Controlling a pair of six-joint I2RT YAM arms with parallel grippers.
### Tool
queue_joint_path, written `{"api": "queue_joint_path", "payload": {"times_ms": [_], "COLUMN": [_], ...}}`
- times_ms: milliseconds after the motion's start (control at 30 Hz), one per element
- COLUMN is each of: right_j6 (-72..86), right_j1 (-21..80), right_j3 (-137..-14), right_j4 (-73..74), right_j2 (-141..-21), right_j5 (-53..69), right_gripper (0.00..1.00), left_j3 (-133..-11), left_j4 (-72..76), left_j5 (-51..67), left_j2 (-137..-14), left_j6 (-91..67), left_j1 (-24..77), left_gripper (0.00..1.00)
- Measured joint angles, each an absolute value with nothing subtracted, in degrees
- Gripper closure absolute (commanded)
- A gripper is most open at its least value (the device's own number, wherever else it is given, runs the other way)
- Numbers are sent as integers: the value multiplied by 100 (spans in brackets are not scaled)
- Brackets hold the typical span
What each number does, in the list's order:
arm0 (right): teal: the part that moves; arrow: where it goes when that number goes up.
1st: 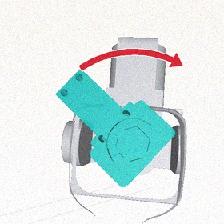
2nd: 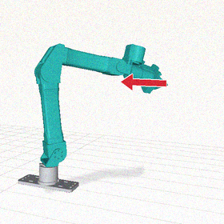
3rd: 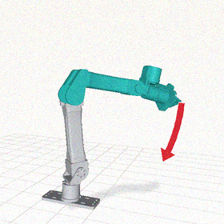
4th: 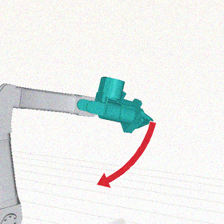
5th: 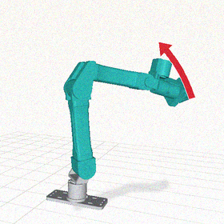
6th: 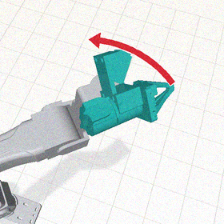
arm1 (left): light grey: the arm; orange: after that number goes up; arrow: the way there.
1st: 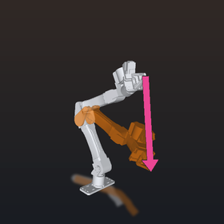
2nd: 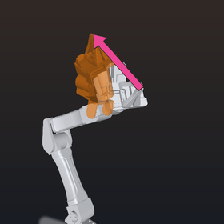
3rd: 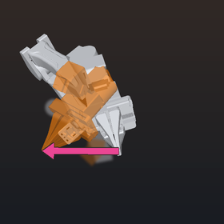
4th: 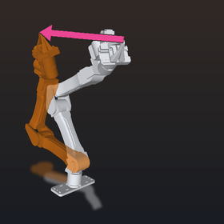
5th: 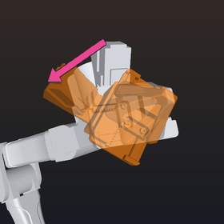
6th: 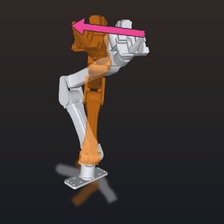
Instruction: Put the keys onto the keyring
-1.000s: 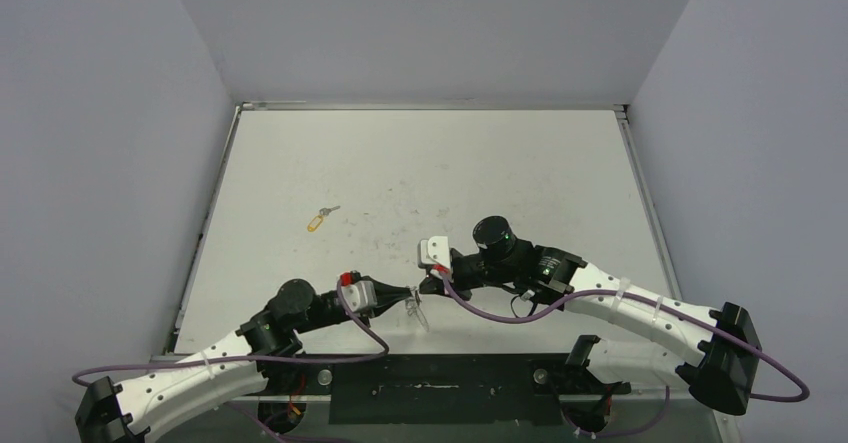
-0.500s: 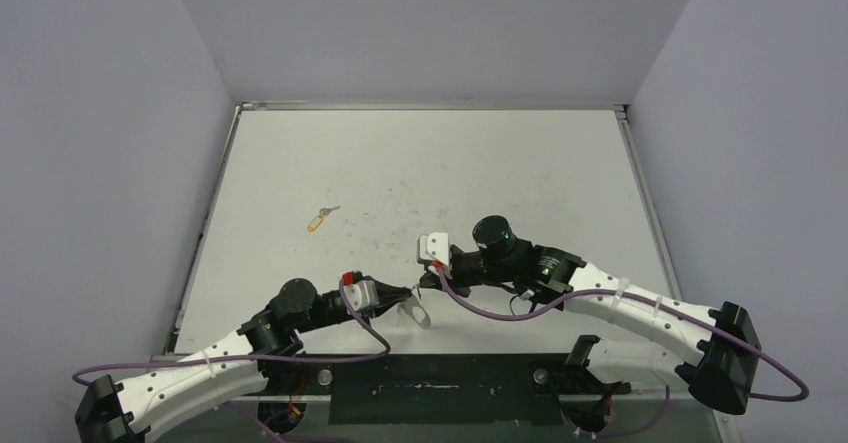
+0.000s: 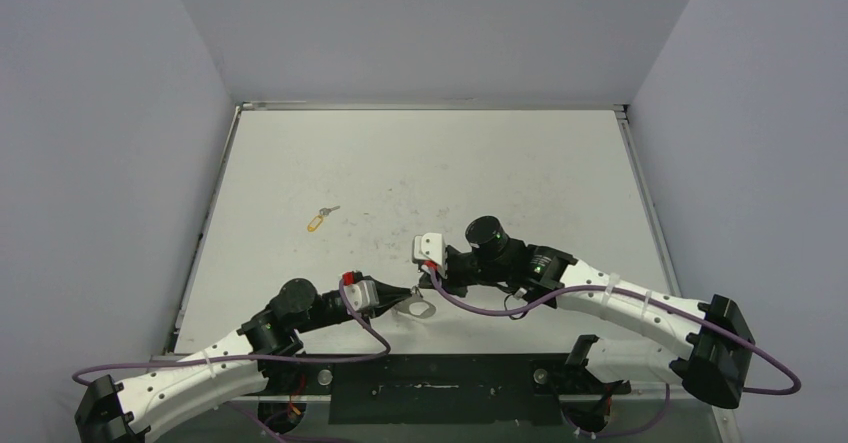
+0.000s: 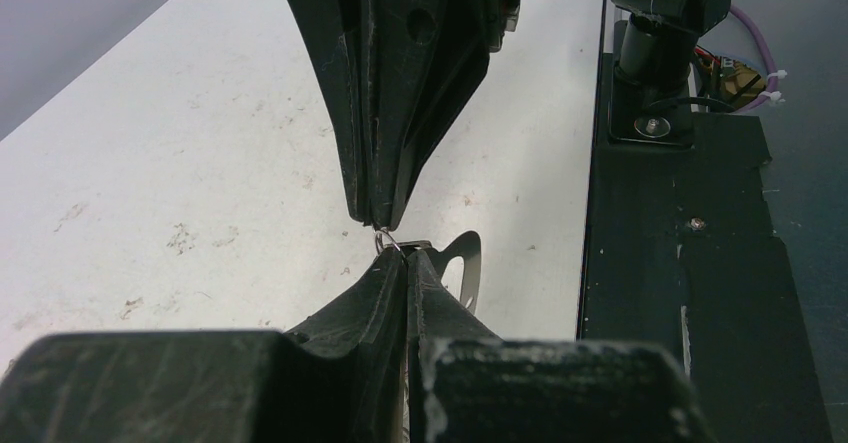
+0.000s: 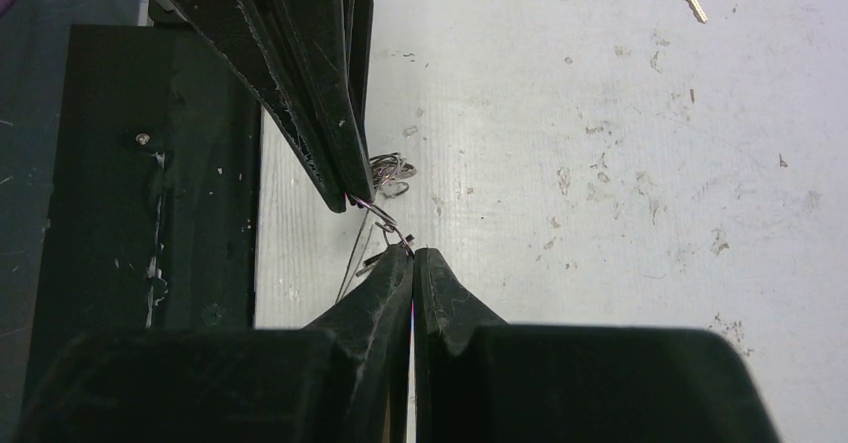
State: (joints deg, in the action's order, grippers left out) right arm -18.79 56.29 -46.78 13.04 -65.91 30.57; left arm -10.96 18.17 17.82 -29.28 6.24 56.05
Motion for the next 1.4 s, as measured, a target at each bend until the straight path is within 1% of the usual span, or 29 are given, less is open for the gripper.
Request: {"api": "queue_joint_path", "payload": {"times_ms": [33,67,133,267,300,367,500,700,800,967,1167,1267,1400], "right_j6": [-1879,-1879,-1879,-1868,-1857,-1861,-1903,-2084,-2180,-2349,-2429,-2464,-2473], "right_j1": [5629,5629,5629,5629,5629,5618,5502,5325,5280,5247,5247,5247,5247], "right_j3": [-4678,-4678,-4678,-4652,-4619,-4534,-4241,-3922,-3789,-3747,-3747,-3750,-3750], "right_j4": [1306,1306,1302,1273,1253,1221,1011,449,176,-62,-130,-145,-169], "right_j2": [-6600,-6602,-6602,-6591,-6576,-6506,-6202,-5927,-5924,-6049,-6353,-6416,-6440], "right_j5": [3057,3059,3059,3055,3052,3041,3155,3730,4018,4532,4921,5002,5050], "right_gripper": [100,96,81,58,55,54,56,60,62,71,73,84,94], "left_j3": [-1096,-1096,-1096,-1096,-1096,-1096,-1096,-1096,-1096,-1096,-1096,-1096,-1096], "left_j4": [1817,1817,1817,1817,1820,1820,1820,1822,1833,1946,1999,2018,2045], "left_j5": [1785,1782,1787,1813,1820,1824,1833,1962,2080,2215,2333,2390,2436], "left_j2": [-2928,-2928,-2928,-2928,-2928,-2928,-2928,-2928,-2928,-2928,-2963,-3000,-3048], "left_j6": [624,624,624,624,624,624,624,626,631,642,644,644,644], "left_j1": [5605,5605,5605,5605,5605,5605,5605,5605,5605,5605,5605,5605,5605], "left_gripper": [100,100,100,100,100,100,100,100,100,100,100,100,100]}}
